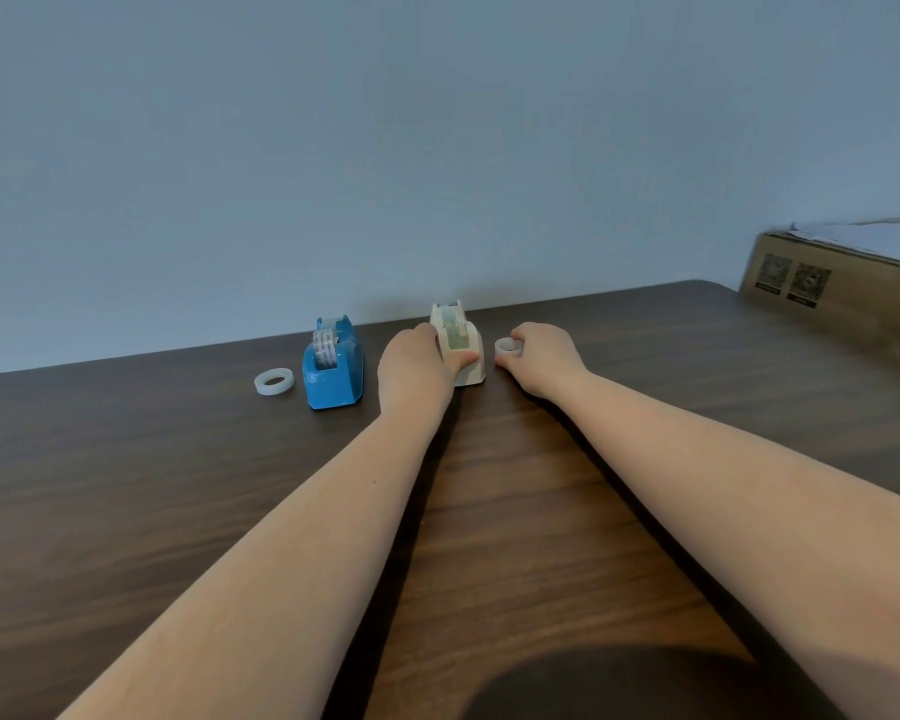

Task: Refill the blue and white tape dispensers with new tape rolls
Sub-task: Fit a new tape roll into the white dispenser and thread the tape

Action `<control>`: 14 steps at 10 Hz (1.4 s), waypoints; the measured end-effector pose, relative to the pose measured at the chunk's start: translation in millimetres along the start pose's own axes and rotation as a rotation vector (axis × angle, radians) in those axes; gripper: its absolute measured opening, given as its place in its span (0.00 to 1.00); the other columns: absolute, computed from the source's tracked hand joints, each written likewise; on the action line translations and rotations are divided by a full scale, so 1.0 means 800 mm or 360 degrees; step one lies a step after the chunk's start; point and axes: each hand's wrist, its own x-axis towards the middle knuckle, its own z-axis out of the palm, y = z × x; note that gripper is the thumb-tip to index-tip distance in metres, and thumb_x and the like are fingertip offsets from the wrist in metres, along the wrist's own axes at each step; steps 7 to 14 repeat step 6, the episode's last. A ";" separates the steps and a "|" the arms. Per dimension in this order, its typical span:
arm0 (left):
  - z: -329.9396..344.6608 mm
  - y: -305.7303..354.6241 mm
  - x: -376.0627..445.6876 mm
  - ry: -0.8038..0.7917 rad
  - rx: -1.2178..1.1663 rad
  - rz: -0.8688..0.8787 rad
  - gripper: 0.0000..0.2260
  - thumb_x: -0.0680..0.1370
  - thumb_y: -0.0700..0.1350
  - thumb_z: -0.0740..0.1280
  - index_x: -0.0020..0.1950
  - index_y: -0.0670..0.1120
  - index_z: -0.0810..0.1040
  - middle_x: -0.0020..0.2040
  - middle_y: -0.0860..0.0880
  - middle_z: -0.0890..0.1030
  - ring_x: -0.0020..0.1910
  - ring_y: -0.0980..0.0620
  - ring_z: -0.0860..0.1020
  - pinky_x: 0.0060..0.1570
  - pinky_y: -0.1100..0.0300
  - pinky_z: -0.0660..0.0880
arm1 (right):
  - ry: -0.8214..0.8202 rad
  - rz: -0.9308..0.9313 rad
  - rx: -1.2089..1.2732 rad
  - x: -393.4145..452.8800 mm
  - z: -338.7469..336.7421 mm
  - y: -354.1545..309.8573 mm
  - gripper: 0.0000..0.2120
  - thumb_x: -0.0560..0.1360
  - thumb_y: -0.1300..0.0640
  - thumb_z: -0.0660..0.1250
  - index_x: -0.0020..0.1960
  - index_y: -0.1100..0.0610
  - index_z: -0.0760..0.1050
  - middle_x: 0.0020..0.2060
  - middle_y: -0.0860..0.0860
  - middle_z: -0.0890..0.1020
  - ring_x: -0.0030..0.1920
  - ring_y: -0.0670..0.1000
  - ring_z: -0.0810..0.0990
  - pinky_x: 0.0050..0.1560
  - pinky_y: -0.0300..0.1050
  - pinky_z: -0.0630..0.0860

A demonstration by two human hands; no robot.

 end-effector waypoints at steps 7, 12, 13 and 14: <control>0.004 -0.025 -0.029 -0.0141 0.0029 0.0015 0.16 0.77 0.54 0.65 0.57 0.44 0.76 0.56 0.45 0.78 0.52 0.48 0.76 0.45 0.58 0.70 | 0.0039 -0.0054 -0.0106 -0.025 -0.012 0.015 0.17 0.76 0.49 0.63 0.55 0.61 0.74 0.52 0.57 0.79 0.55 0.59 0.76 0.50 0.49 0.73; 0.004 -0.025 -0.029 -0.0141 0.0029 0.0015 0.16 0.77 0.54 0.65 0.57 0.44 0.76 0.56 0.45 0.78 0.52 0.48 0.76 0.45 0.58 0.70 | 0.0039 -0.0054 -0.0106 -0.025 -0.012 0.015 0.17 0.76 0.49 0.63 0.55 0.61 0.74 0.52 0.57 0.79 0.55 0.59 0.76 0.50 0.49 0.73; 0.004 -0.025 -0.029 -0.0141 0.0029 0.0015 0.16 0.77 0.54 0.65 0.57 0.44 0.76 0.56 0.45 0.78 0.52 0.48 0.76 0.45 0.58 0.70 | 0.0039 -0.0054 -0.0106 -0.025 -0.012 0.015 0.17 0.76 0.49 0.63 0.55 0.61 0.74 0.52 0.57 0.79 0.55 0.59 0.76 0.50 0.49 0.73; 0.004 -0.025 -0.029 -0.0141 0.0029 0.0015 0.16 0.77 0.54 0.65 0.57 0.44 0.76 0.56 0.45 0.78 0.52 0.48 0.76 0.45 0.58 0.70 | 0.0039 -0.0054 -0.0106 -0.025 -0.012 0.015 0.17 0.76 0.49 0.63 0.55 0.61 0.74 0.52 0.57 0.79 0.55 0.59 0.76 0.50 0.49 0.73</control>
